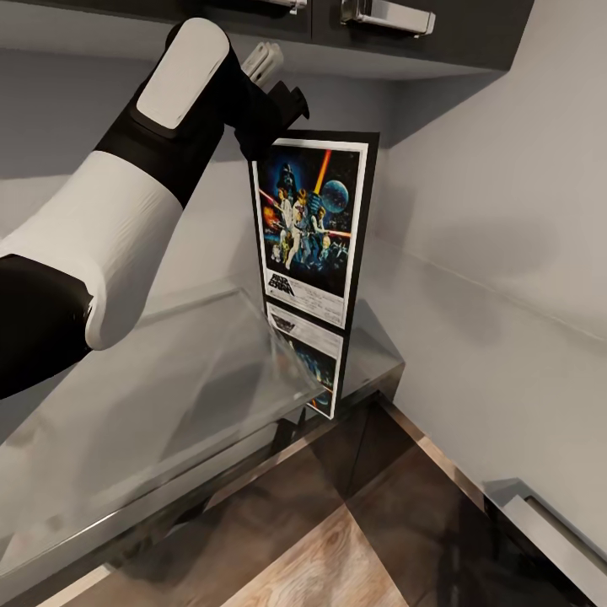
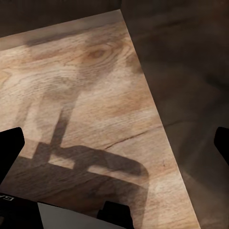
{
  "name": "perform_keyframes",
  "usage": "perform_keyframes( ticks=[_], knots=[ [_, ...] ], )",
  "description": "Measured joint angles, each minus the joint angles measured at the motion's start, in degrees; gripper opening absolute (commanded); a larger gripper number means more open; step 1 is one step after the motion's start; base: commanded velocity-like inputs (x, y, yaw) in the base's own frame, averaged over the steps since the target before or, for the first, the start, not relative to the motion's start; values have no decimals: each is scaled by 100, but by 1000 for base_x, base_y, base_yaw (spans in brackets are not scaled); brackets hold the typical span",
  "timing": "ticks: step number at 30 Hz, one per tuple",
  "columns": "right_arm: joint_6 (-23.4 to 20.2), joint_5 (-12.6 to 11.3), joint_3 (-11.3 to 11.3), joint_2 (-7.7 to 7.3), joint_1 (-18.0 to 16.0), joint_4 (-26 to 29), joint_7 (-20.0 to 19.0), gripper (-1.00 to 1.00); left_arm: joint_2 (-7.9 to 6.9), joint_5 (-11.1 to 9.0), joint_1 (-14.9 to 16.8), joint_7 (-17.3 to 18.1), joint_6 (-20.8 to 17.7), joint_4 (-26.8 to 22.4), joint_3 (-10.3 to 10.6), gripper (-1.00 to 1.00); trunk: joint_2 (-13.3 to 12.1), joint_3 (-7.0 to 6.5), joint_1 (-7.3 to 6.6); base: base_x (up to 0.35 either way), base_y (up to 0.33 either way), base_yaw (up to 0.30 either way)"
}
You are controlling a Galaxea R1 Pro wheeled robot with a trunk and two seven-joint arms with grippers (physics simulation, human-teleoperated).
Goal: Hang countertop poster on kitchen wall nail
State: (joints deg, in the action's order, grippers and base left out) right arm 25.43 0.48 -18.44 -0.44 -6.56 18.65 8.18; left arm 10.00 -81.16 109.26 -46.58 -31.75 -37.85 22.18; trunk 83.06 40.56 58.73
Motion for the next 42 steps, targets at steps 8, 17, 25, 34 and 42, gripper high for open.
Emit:
perform_keyframes(
  ticks=[8, 17, 25, 34, 42],
  knots=[
    [0, 0, -1, 1, 0, 2, 0, 100, 0, -5, -2, 0, -3, 0, -1, 100, 0, 30, 0, 0, 0, 0],
    [0, 0, 0, 0, 0, 6, 0, 100, 0, -3, -1, 0, 0, 0, 0, 100, 0, 64, 0, 0, 0, 0],
    [0, 0, -1, 2, 0, 2, 1, 100, 0, -4, -4, 0, -1, 0, 0, 100, 0, 68, 0, 0, 0, 0],
    [0, 0, -2, 3, 0, 5, 1, 100, 0, -7, -4, 0, -3, 0, -2, 100, 0, 102, 0, 0, 0, 0],
    [0, 0, -2, 3, 0, 3, 1, 100, 0, -45, 1, 19, 63, -16, -15, 100, 1, 134, -1, 0, 0, 0]
  ],
)
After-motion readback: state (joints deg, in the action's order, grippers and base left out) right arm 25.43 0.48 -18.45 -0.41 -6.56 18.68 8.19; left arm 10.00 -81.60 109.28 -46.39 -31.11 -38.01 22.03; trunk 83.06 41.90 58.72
